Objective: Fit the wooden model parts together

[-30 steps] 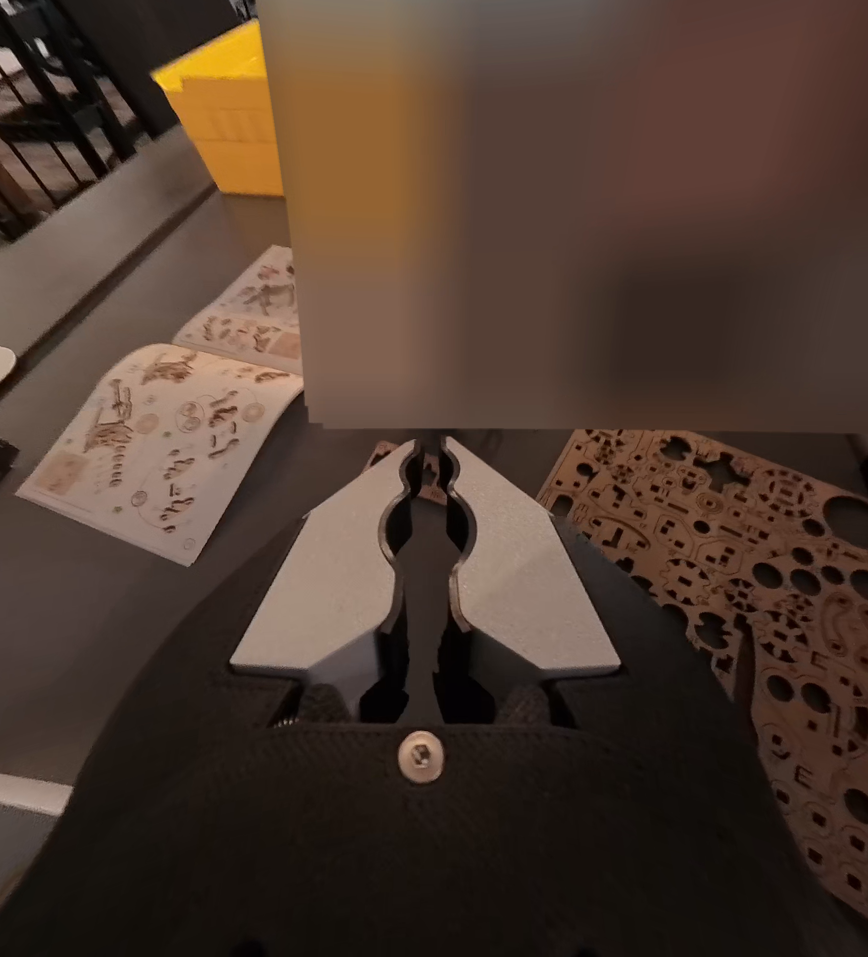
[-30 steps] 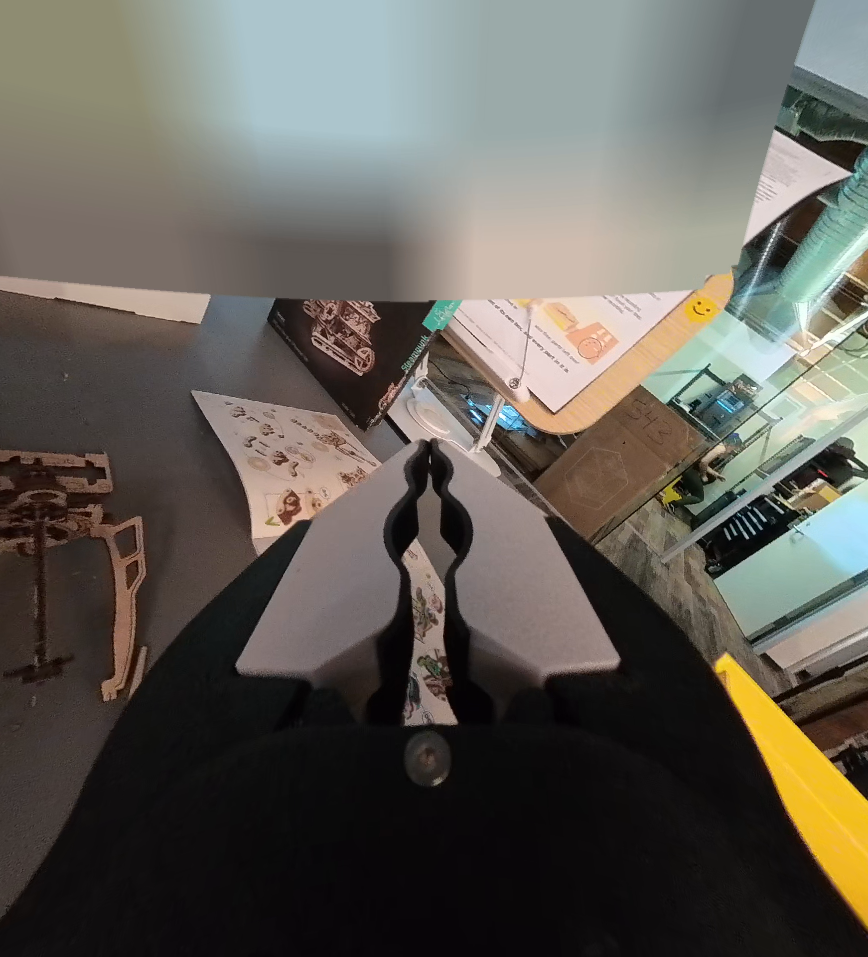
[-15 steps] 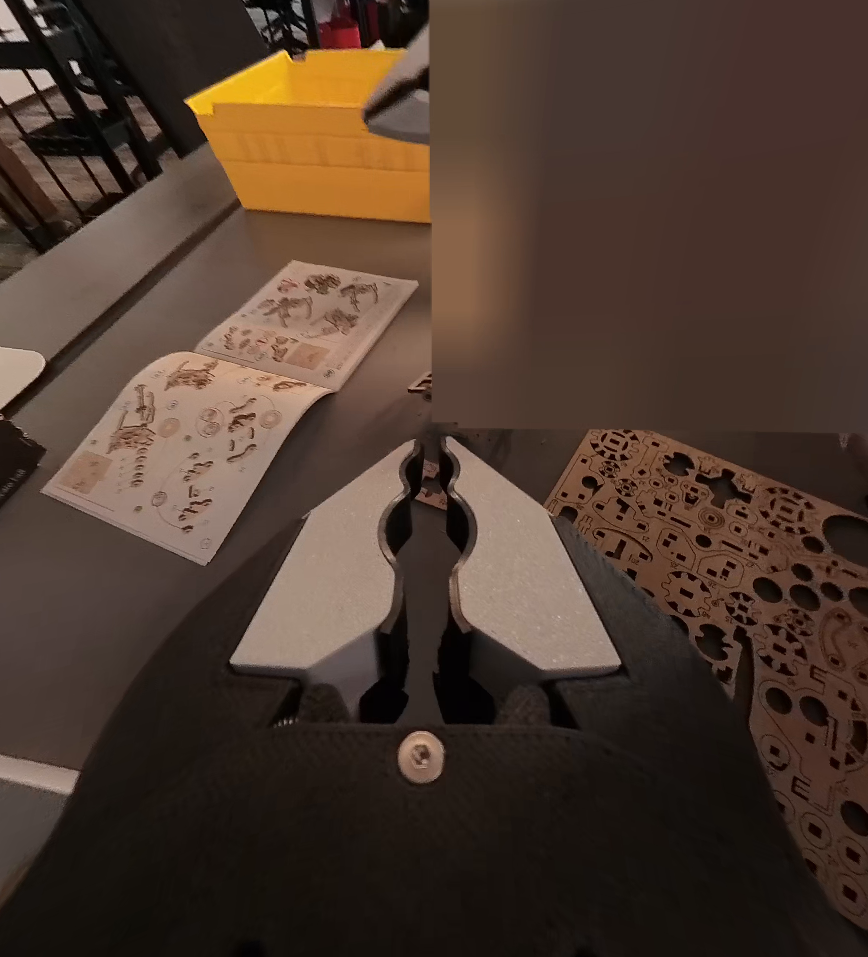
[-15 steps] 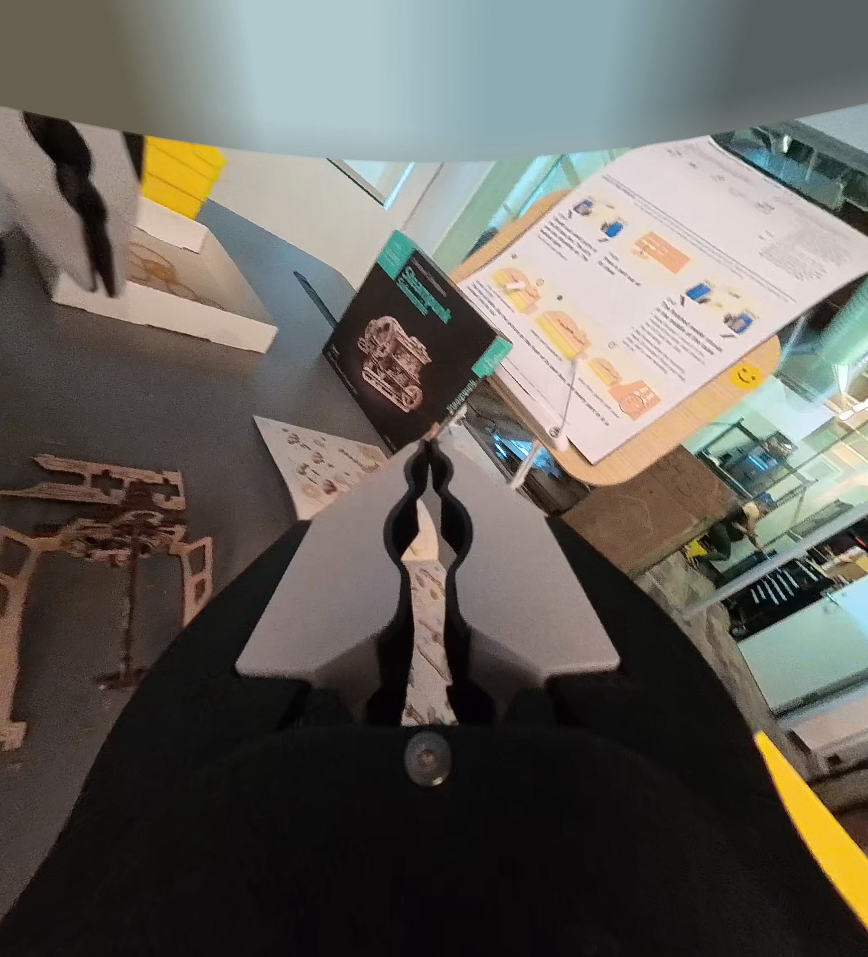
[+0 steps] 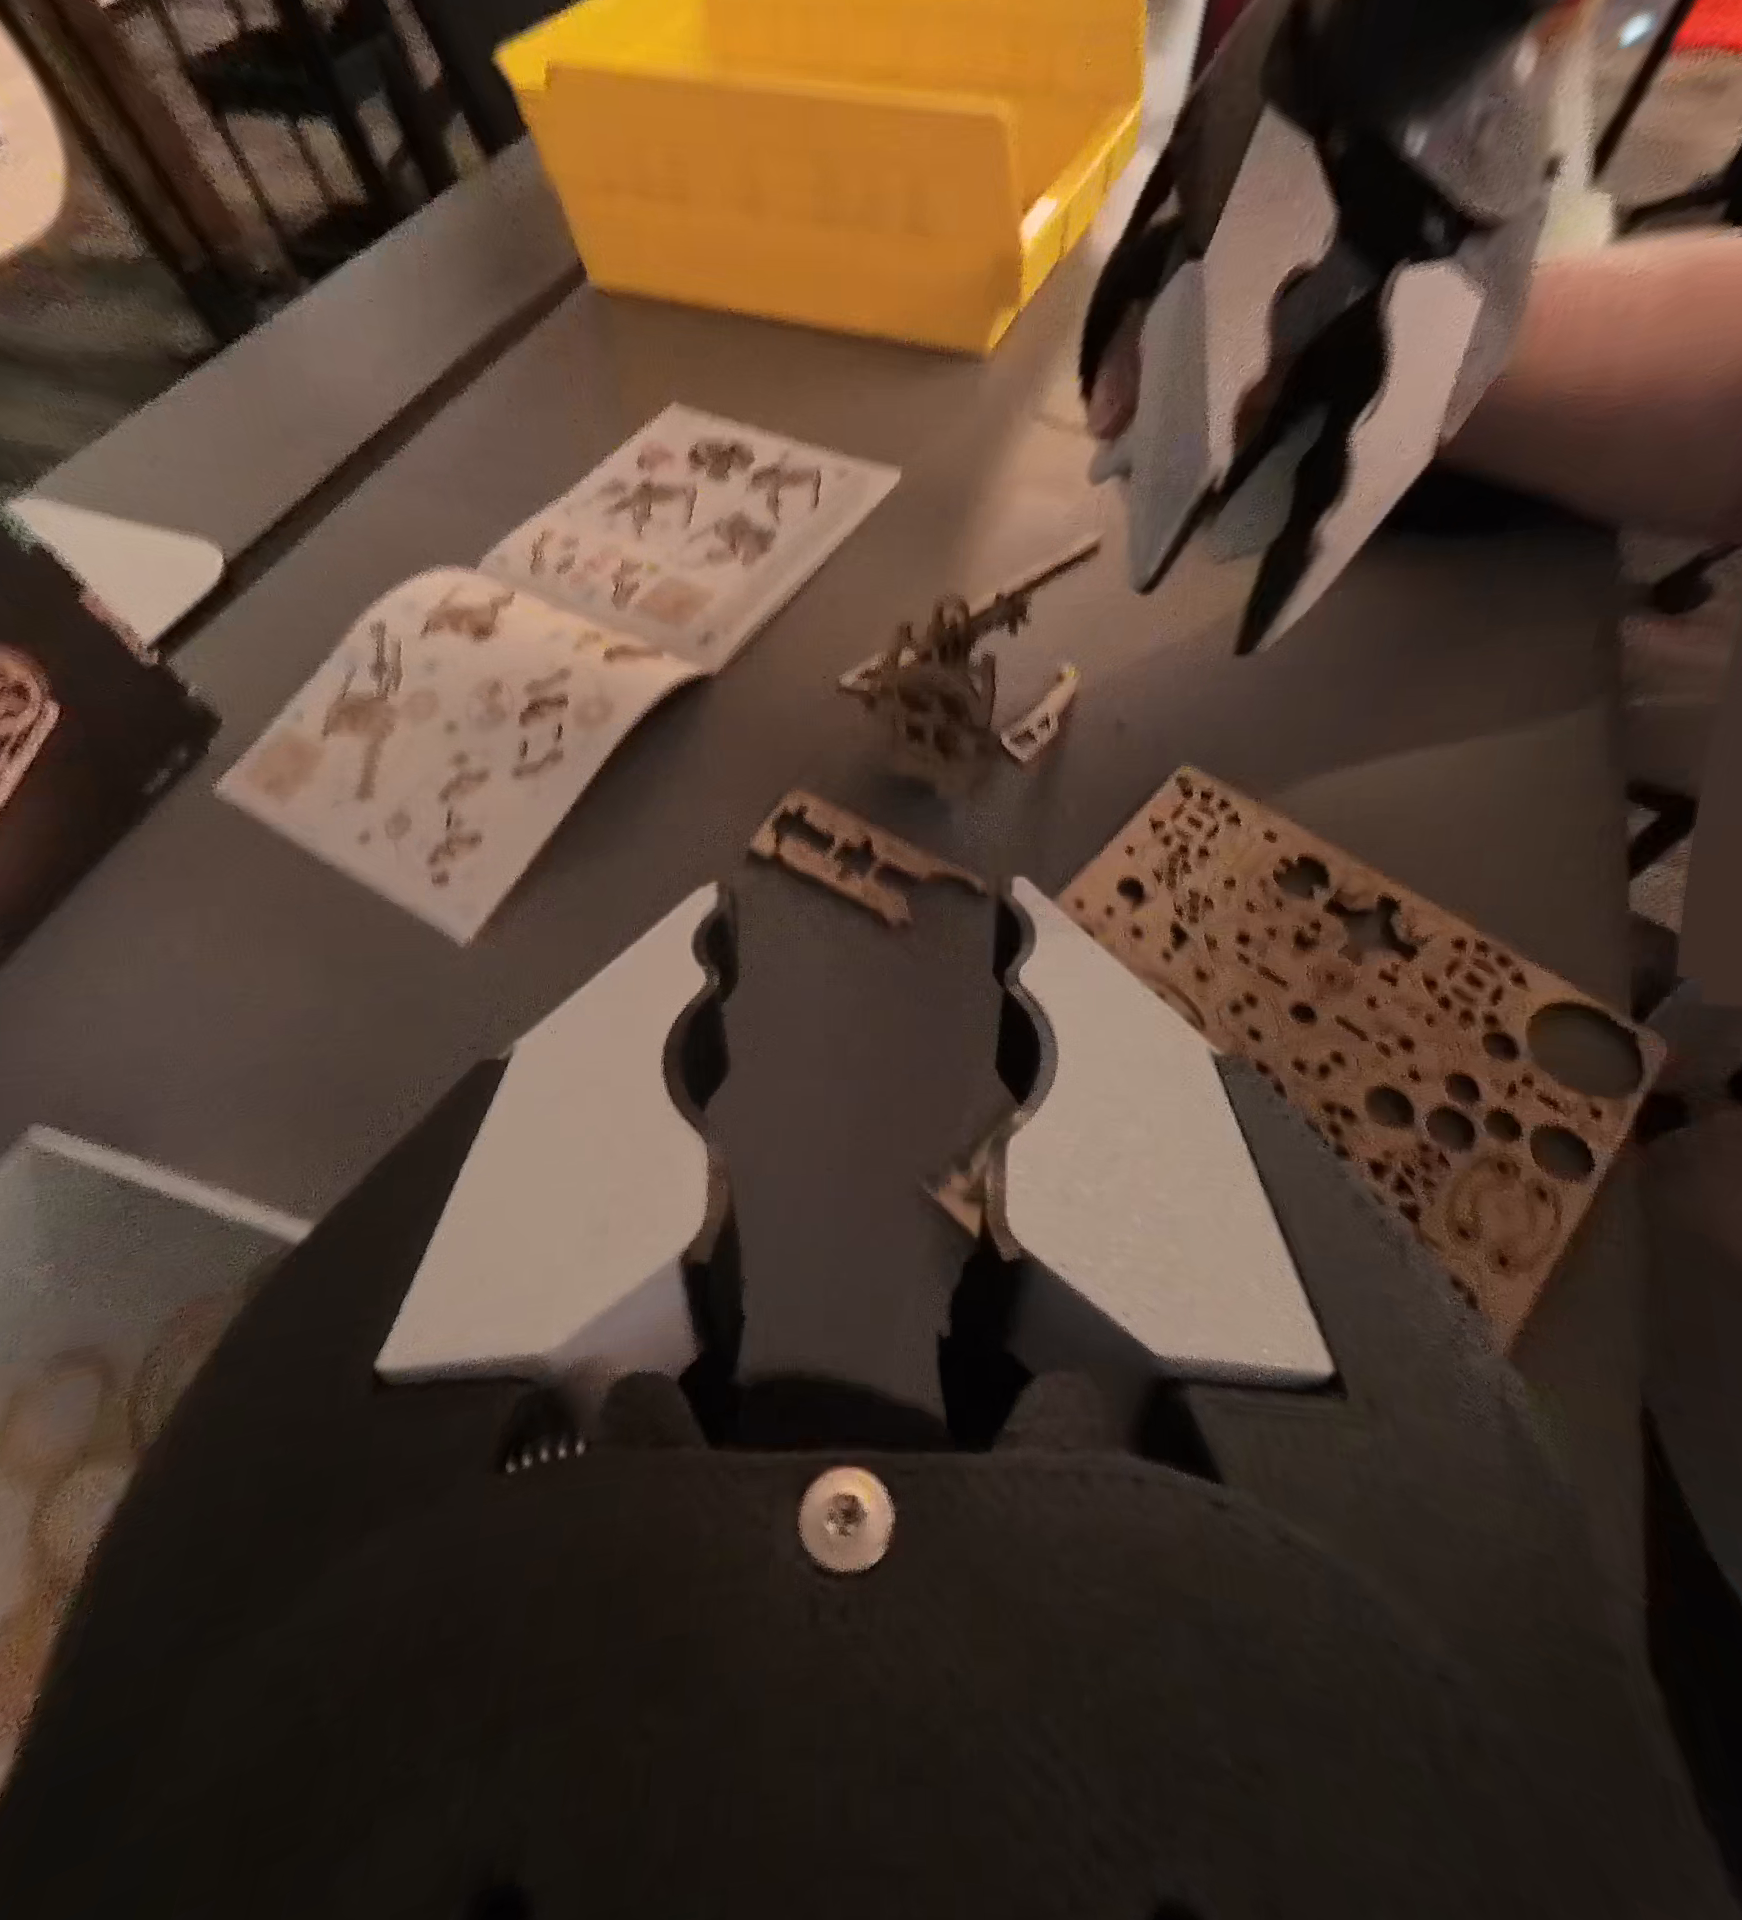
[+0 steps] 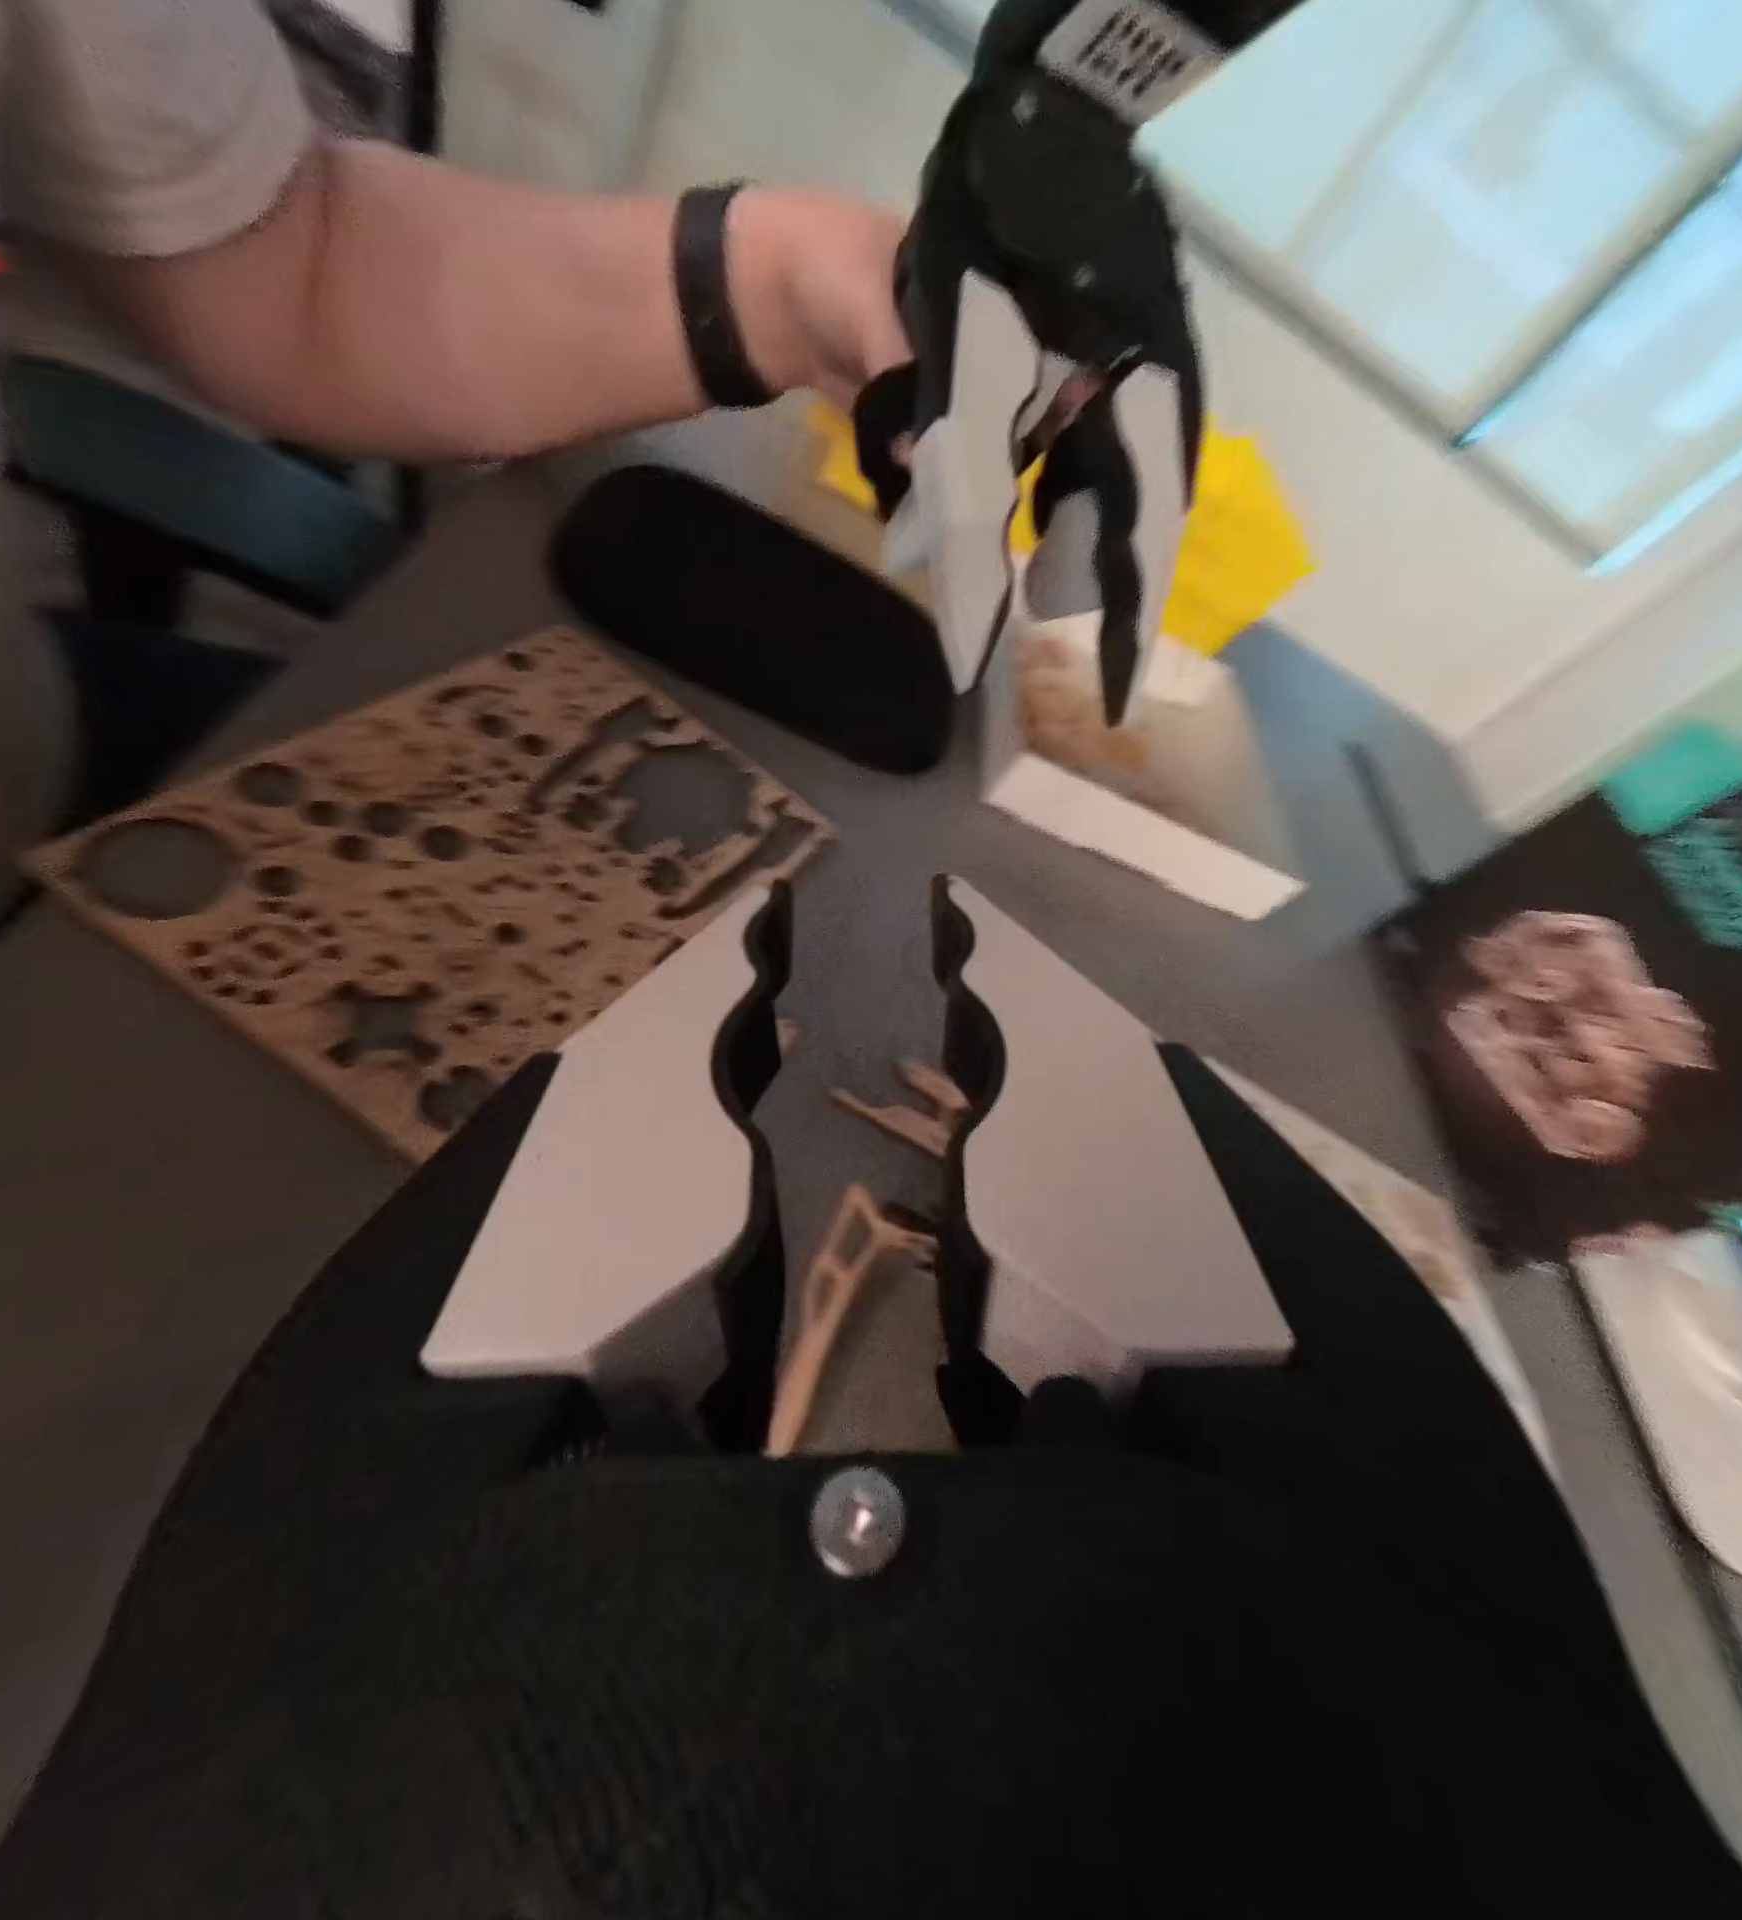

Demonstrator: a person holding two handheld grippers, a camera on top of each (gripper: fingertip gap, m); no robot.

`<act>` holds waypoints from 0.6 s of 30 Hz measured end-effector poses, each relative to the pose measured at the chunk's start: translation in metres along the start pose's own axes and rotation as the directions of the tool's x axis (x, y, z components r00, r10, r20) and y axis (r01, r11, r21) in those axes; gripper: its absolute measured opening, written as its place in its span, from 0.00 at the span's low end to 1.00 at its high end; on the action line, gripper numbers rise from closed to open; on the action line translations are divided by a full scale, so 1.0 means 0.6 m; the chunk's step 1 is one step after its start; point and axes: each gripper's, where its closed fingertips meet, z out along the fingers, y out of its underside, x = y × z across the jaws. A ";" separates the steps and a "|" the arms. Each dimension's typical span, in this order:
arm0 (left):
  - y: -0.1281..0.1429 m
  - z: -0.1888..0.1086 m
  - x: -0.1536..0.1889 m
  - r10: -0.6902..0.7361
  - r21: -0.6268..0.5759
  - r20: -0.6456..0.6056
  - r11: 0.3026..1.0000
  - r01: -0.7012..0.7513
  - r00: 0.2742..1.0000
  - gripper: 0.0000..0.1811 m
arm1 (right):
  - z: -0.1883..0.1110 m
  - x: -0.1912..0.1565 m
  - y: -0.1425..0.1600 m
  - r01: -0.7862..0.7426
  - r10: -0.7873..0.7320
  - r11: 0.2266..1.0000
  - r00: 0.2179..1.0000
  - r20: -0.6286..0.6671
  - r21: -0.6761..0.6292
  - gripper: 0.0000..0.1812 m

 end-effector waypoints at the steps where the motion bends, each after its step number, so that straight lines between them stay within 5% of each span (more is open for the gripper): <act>1: 0.016 -0.011 0.012 -0.007 -0.022 0.018 1.000 0.007 1.000 0.28 | 0.005 -0.016 -0.001 -0.015 0.015 1.000 0.999 0.052 -0.009 0.16; 7: 0.107 -0.065 0.107 -0.138 -0.082 0.046 0.987 0.142 0.989 0.33 | 0.027 -0.116 0.028 -0.048 0.103 0.986 0.930 0.352 -0.162 0.24; 18: 0.170 -0.050 0.202 -0.054 -0.231 0.012 0.971 0.055 0.998 0.46 | 0.047 -0.158 0.076 -0.057 0.193 0.949 0.882 0.429 -0.309 0.29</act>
